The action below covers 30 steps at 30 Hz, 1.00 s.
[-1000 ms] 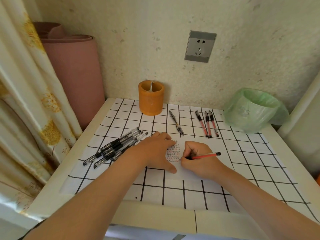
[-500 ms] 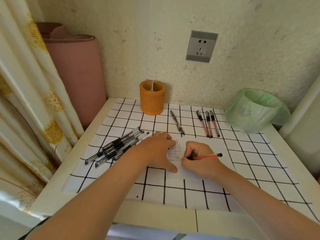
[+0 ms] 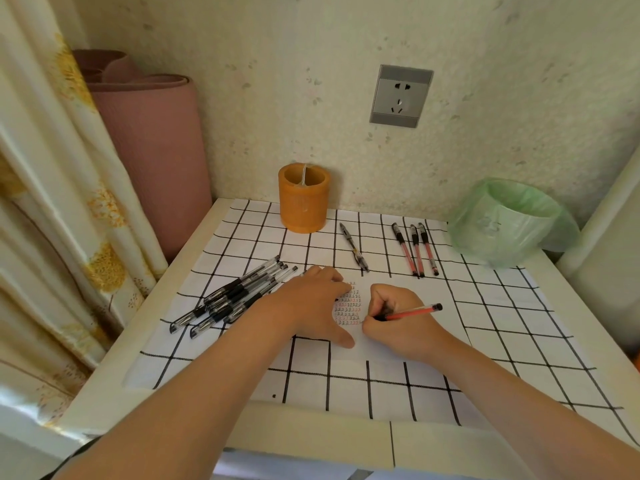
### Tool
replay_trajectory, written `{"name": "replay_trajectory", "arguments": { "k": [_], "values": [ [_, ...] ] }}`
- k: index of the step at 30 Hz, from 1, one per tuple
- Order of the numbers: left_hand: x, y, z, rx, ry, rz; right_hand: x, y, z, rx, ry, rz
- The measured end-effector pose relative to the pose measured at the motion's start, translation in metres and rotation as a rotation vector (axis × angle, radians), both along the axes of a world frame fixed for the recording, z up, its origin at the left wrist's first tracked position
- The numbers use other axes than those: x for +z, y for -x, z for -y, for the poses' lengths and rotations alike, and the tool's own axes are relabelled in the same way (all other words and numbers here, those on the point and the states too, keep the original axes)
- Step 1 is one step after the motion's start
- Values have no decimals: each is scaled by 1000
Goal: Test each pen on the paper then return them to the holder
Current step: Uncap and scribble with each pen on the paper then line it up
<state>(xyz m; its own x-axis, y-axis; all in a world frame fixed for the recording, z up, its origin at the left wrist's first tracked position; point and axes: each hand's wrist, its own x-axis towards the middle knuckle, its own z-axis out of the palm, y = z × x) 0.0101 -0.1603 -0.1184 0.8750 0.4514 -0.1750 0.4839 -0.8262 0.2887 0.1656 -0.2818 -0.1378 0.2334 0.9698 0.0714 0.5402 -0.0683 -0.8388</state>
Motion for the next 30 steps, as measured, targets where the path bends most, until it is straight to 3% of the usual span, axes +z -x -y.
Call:
{"name": "replay_trajectory", "arguments": {
  "k": [26, 30],
  "values": [
    [1, -1, 0, -1, -1, -26, 4, 2, 1, 50, 38, -12],
    [1, -1, 0, -5, -8, -29, 2, -1, 1, -35, 1, -141]
  ]
}}
